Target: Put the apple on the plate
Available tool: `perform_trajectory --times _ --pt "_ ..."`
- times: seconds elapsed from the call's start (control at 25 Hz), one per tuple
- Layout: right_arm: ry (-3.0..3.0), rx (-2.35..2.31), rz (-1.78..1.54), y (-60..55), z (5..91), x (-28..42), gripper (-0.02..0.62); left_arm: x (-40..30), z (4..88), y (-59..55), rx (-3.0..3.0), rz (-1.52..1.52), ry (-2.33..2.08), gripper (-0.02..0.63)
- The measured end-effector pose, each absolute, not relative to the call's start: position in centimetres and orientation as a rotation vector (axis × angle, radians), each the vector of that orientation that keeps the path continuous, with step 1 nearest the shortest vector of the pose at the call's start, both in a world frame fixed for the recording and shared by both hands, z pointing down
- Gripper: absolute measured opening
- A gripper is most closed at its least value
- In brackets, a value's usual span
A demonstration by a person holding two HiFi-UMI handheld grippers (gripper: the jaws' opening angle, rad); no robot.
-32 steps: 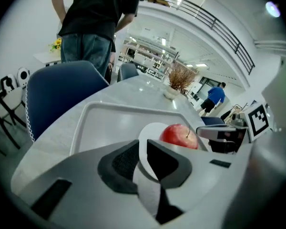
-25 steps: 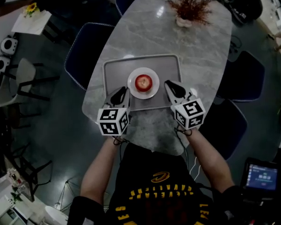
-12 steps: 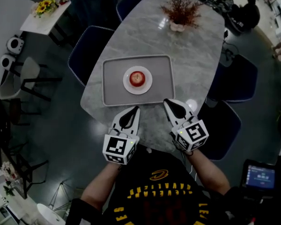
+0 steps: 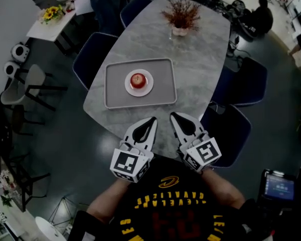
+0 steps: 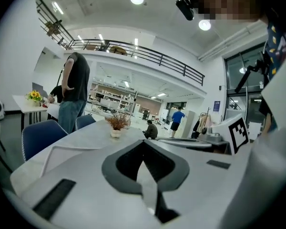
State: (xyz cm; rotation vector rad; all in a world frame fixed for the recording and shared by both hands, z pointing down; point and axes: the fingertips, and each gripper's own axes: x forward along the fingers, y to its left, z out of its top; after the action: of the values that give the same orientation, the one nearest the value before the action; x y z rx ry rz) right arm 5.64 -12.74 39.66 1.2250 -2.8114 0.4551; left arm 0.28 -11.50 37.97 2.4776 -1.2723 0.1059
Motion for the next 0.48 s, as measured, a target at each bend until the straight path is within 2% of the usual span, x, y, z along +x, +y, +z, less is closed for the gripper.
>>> perform_trajectory --times 0.48 --pt "-2.908 1.204 0.14 -10.9 34.8 5.9 0.006 1.5 34.6 -9.4 2.625 0.116 -1.394 0.002"
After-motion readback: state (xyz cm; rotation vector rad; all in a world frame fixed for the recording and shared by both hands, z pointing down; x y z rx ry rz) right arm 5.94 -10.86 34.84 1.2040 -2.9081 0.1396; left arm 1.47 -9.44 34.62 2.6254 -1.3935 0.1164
